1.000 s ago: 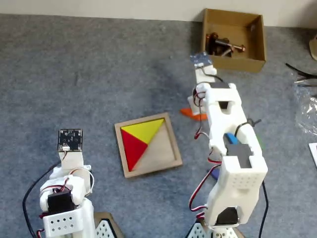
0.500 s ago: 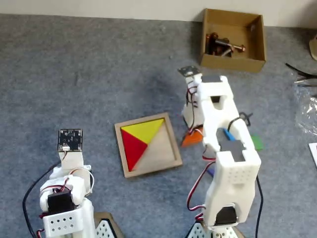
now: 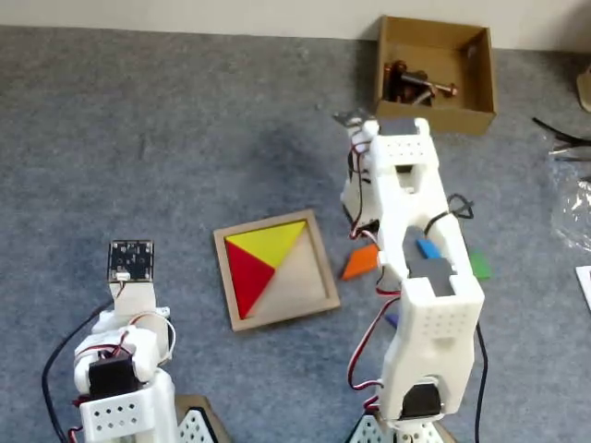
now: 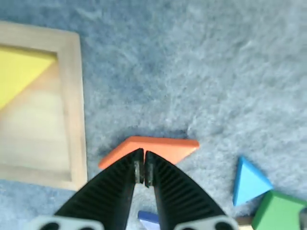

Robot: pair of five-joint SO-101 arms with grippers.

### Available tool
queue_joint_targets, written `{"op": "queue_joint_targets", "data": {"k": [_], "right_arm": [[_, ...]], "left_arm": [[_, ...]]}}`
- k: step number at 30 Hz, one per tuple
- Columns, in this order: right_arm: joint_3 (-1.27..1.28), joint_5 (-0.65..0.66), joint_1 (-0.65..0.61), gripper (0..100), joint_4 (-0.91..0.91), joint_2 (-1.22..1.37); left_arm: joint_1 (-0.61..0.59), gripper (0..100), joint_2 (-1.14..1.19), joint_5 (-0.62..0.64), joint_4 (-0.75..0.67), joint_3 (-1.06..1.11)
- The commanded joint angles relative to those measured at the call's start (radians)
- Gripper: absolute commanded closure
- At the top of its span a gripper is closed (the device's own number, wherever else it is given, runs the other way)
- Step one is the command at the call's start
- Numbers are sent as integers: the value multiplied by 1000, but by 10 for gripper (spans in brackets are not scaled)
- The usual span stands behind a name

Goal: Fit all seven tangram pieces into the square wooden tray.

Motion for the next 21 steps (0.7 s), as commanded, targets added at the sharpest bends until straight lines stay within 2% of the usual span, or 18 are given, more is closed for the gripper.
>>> {"op": "queue_joint_targets", "data": {"k": [1, 10, 21], "right_arm": [[-62, -6, -5, 993, 44, -18], [-58, -6, -7, 993, 44, -10], [120, 0, -7, 993, -61, -13]], "left_arm": [[-13, 995, -5, 9, 5, 19], [-13, 995, -5, 9, 5, 19], [-13, 995, -5, 9, 5, 19]]}}
